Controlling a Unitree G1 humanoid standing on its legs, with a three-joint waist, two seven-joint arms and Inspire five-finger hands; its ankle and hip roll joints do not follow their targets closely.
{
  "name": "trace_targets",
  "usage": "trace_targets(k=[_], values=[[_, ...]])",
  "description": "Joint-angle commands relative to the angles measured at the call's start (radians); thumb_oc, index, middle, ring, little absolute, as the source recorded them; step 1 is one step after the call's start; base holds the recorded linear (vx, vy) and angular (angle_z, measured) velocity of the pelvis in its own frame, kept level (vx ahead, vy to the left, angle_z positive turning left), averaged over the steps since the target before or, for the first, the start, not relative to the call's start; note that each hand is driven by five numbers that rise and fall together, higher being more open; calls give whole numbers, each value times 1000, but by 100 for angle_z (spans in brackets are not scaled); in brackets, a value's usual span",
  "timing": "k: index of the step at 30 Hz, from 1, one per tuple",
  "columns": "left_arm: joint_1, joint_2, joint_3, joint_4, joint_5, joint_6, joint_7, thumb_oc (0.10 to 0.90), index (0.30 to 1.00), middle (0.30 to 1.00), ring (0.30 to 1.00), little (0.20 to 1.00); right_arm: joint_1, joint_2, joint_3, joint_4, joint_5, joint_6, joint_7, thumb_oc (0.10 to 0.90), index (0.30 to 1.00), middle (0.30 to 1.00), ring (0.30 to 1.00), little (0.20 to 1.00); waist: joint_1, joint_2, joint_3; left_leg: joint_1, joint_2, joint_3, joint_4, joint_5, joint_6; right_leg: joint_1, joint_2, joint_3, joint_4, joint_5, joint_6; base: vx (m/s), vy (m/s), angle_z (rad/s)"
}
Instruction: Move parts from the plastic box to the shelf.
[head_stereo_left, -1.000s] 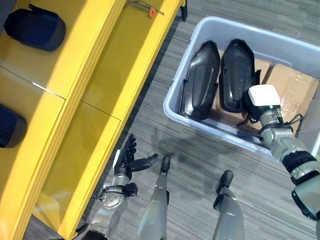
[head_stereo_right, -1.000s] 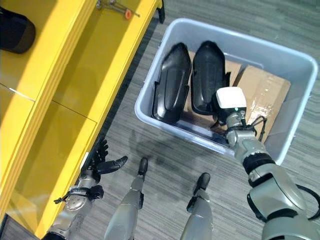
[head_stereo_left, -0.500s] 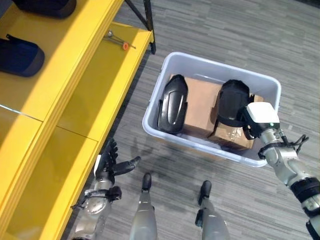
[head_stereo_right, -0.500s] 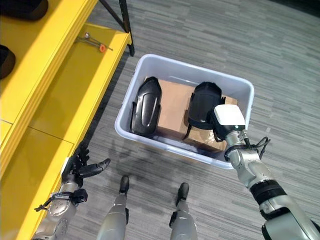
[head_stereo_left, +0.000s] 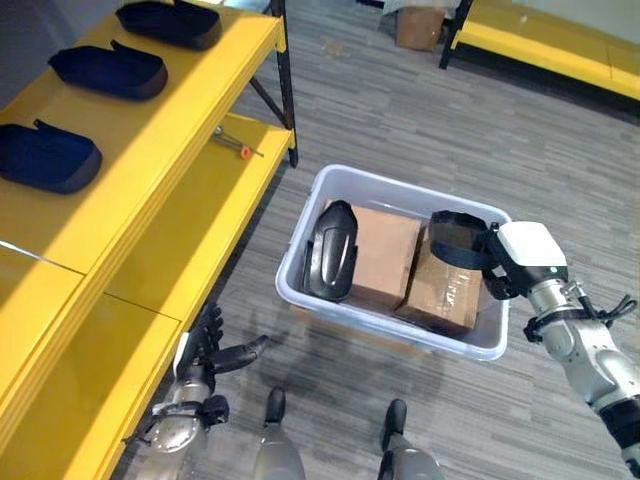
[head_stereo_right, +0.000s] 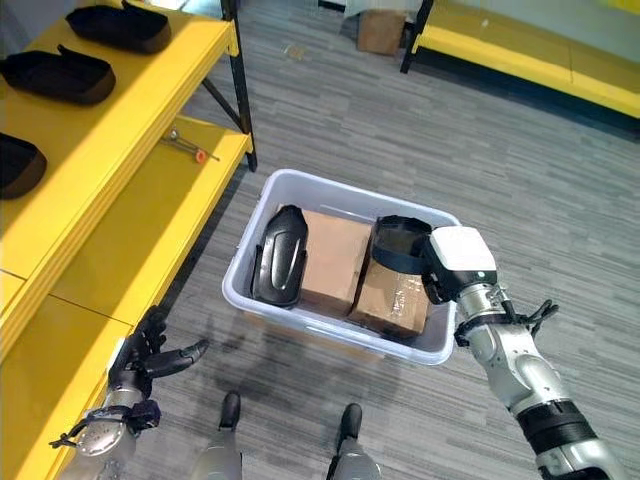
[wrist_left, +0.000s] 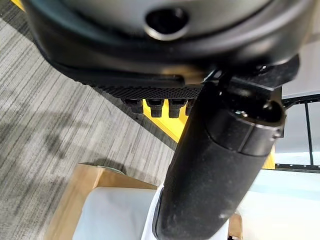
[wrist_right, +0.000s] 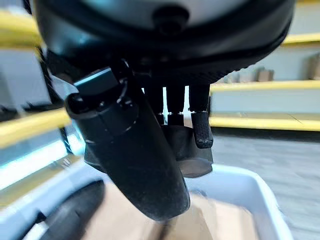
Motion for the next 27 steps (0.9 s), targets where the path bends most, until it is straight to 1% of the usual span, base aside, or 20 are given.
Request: trace_targets(k=[1,4,5,8,9,10,12,14,19,20,21,22,24,25,27], values=[[4,25,23,-52,63,-61,-2,900,1000,1000,1000,1000,-91,-48,-82,-83,0,-40,-67,400,300,300,300,300,13,-19,-167,64,37,23,-9,-48,14,2,-24,-9,70,-58,51,0,0,0],[11,18,26,-53,66,-59,1,900,1000,1000,1000,1000,-108,-35,-72,-112,4,-47,-57,400,300,300,300,300,19,-22,-183,83,39,26,-9,-55,19,14,-19,-5,77,-67,49,0,0,0],[14,16,27,-56,68,-57,2,900,1000,1000,1000,1000,-117,-34,-70,-125,3,-48,-56,400,300,300,300,300,20,-23,-185,83,37,27,-9,-47,22,12,-19,-1,82,-63,44,0,0,0],[19,9,31,-61,69,-56,2,900,1000,1000,1000,1000,-141,-28,-59,-146,7,-55,-50,400,300,300,300,300,26,-24,-200,99,40,25,-9,-59,24,27,-14,-1,89,-81,43,15,-2,0],[19,8,32,-62,69,-55,2,900,1000,1000,1000,1000,-143,-28,-58,-146,7,-54,-49,400,300,300,300,300,25,-25,-197,95,38,25,-9,-49,25,22,-16,-1,92,-74,41,0,0,0],[19,6,31,-63,70,-54,4,900,1000,1000,1000,1000,-160,-20,-51,-157,12,-55,-49,400,300,300,300,300,28,-25,-208,102,39,24,-8,-51,25,29,-12,-3,96,-81,38,0,0,0],[18,6,29,-62,74,-53,5,900,1000,1000,1000,1000,-170,-13,-45,-161,16,-57,-51,400,300,300,300,300,30,-26,-211,106,40,23,-7,-52,25,35,-9,-4,98,-85,37,0,0,0],[11,5,26,-71,75,-53,13,900,1000,1000,1000,1000,-237,14,-1,-158,22,-58,-51,400,300,300,300,300,42,-25,-225,114,42,15,-2,-55,25,52,-1,-6,98,-98,28,2,-16,0],[-2,-1,28,-69,71,-56,30,900,1000,1000,1000,1000,-301,32,47,-160,29,-62,-50,400,300,300,300,300,57,-23,-238,117,46,6,4,-53,24,64,8,-11,102,-113,21,1,-14,2],[-6,-4,27,-69,68,-58,35,900,1000,1000,1000,1000,-319,37,60,-156,32,-62,-52,400,300,300,300,300,60,-23,-239,119,49,2,4,-52,22,67,10,-12,105,-117,18,6,-75,1],[-9,-11,27,-66,60,-62,44,900,1000,1000,1000,1000,-358,56,88,-152,42,-64,-53,400,300,300,300,300,72,-19,-242,117,56,-8,8,-47,18,76,21,-18,108,-129,9,7,-66,1],[-9,-11,27,-66,60,-62,44,900,1000,1000,1000,1000,-359,56,88,-152,42,-64,-53,400,300,300,300,300,71,-18,-241,117,56,-8,8,-47,18,76,21,-19,108,-129,9,3,-99,4],[-9,-14,20,-74,50,-65,49,900,1000,1000,1000,1000,-411,67,120,-145,50,-66,-56,400,300,300,300,300,88,-14,-238,110,67,-22,19,-39,10,83,35,-29,115,-145,-2,-6,-73,11],[-9,-15,21,-74,50,-65,49,900,1000,1000,1000,1000,-413,67,122,-144,51,-66,-57,400,300,300,300,300,86,-12,-237,110,68,-23,19,-39,9,83,36,-30,115,-145,-3,-4,-67,17],[-4,-14,25,-87,43,-69,55,900,1000,1000,1000,1000,-453,67,143,-144,55,-71,-60,400,300,300,300,300,104,-9,-234,99,83,-39,29,-27,-2,89,51,-43,122,-161,-13,-6,-101,14]])
